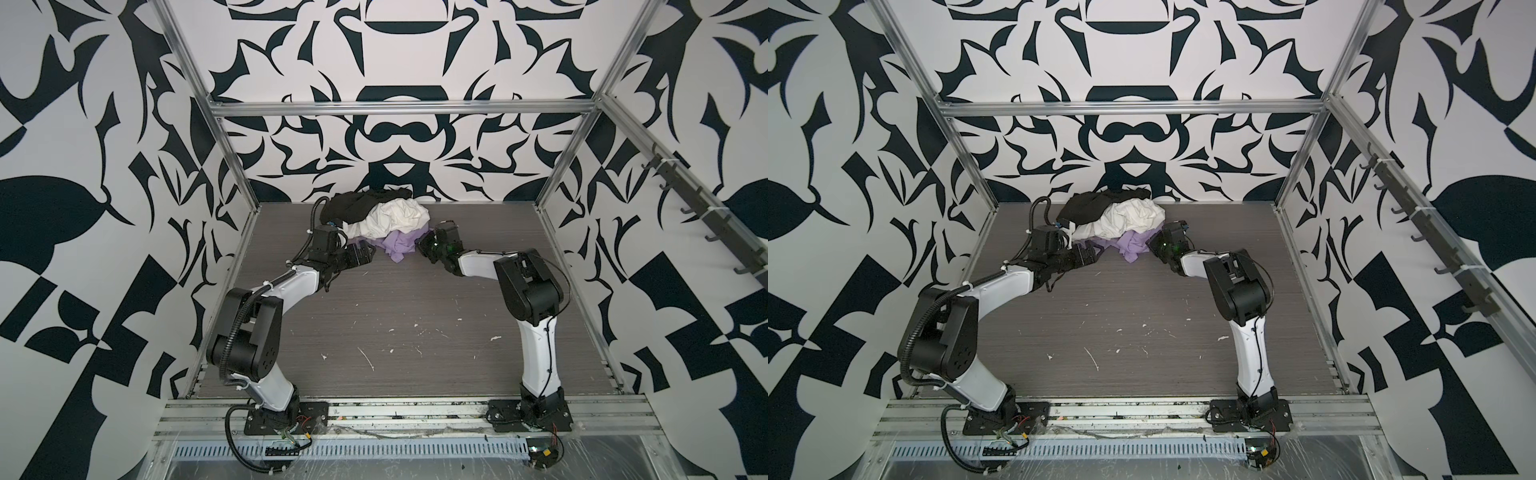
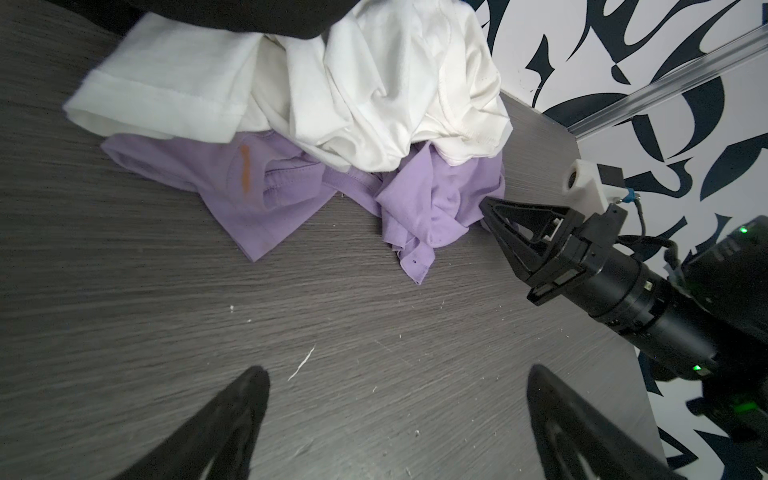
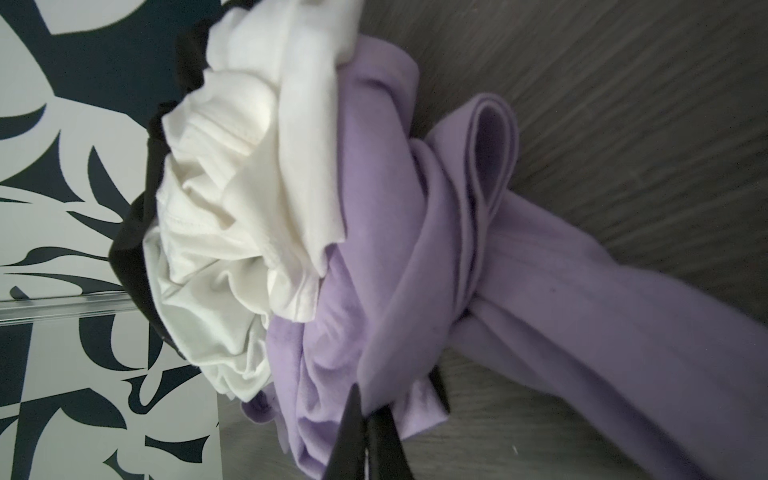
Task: Pick out a specific cloth from the pile
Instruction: 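Lift the lavender cloth with the right gripper, pulling it off the pile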
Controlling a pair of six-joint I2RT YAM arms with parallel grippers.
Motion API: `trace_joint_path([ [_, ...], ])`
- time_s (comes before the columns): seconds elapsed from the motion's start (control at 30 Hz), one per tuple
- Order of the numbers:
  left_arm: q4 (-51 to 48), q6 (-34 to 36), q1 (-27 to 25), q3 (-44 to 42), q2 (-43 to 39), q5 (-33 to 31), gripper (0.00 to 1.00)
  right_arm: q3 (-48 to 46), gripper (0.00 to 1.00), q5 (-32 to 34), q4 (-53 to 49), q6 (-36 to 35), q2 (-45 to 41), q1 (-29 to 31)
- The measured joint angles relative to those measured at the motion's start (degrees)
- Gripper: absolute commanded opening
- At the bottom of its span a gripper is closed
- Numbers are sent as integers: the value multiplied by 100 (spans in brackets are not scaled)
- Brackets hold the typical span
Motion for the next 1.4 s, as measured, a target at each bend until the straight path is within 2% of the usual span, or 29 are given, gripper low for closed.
trace_joint_path([
  [0.4,2,-44,0,0,0,4,99,201,0,22,-249,-210,-481,74],
  [0.87,2,-44,0,-2,0,2,99,575,0,66,-625,-669,-568,168],
  [1.4,4,9,0,-9,-2,-20,99,1408,0,153,-1008,-1261,-645,275],
])
